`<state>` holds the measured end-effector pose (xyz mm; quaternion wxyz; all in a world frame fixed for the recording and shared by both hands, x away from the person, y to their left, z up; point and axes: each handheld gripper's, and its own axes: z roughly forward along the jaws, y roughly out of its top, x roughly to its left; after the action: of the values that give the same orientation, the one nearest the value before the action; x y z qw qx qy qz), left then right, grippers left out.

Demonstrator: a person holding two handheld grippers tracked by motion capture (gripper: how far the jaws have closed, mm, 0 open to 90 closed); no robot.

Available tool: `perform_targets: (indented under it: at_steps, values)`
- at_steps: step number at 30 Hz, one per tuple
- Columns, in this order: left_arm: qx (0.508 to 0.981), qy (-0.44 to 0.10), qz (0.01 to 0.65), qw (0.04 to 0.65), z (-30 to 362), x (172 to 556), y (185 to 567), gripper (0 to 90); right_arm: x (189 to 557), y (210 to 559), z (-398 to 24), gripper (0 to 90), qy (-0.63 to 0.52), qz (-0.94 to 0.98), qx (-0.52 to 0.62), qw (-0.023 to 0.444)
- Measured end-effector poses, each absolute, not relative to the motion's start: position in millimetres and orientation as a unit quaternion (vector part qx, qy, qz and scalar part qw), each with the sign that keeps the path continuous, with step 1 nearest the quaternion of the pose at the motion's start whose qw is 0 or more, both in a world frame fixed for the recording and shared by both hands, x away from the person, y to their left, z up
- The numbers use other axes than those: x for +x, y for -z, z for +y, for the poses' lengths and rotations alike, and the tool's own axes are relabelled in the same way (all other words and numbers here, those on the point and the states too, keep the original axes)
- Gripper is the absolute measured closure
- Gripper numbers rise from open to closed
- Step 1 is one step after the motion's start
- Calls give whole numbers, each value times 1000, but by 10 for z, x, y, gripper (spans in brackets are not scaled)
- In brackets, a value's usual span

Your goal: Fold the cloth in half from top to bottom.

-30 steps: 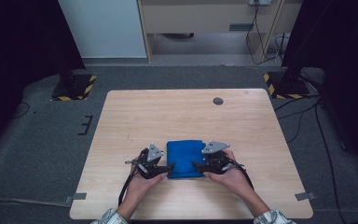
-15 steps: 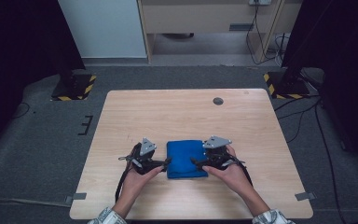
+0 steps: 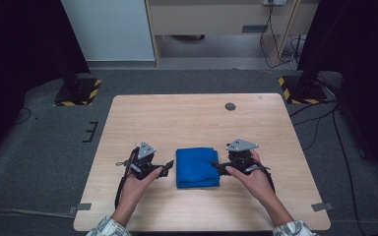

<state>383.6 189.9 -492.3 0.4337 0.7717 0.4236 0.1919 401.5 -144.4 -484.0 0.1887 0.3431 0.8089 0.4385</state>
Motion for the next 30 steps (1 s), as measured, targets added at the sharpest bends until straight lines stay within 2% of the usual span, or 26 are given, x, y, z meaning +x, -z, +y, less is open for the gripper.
perform_targets:
  at_steps: [30]
  values:
    - [750,-231,458,418,2359,3941,4867,69,4125,4687,-1967,92,-448,770,395,223]
